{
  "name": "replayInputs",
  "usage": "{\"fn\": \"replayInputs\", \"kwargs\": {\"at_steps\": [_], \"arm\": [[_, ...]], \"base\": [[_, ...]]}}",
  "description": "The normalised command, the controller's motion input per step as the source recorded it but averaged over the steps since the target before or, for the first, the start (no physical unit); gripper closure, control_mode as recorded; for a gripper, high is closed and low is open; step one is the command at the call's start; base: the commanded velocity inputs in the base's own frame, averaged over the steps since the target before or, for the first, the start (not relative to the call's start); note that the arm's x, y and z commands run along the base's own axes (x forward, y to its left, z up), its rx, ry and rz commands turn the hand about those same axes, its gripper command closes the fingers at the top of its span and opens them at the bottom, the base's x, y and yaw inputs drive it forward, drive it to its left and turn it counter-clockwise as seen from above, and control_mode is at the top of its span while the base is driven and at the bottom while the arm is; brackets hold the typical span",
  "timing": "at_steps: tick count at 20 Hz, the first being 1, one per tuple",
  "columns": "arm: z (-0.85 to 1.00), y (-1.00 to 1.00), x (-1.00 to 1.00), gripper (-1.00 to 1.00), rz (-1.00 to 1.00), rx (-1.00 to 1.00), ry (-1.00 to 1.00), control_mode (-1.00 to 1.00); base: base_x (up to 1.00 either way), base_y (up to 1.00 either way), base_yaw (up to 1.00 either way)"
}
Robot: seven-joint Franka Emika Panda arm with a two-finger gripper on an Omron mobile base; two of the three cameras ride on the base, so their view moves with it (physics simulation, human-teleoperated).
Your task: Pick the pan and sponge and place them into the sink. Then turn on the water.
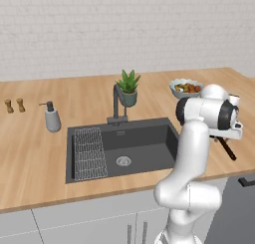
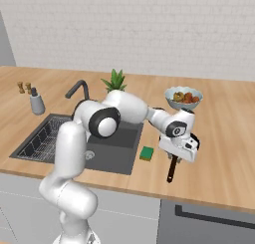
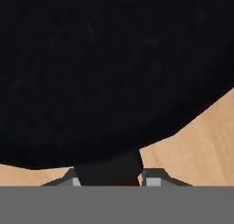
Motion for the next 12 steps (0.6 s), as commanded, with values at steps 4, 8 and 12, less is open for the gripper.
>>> {"fn": "replayInputs", "kwargs": {"at_steps": [4,8,12], "arm": [[0.07,0.03,0.01,1.00,0.14,0.00,-0.03,-1.00],[0.19,0.18,0.00,1.00,0.25,0.00,-0.08,-1.00],[0.06,0.37,0.00,1.00,0.39,0.00,-0.07,-1.00]], "base": [[0.00,0.00,0.00],[0.00,0.00,0.00],[0.00,0.00,0.00]]}}
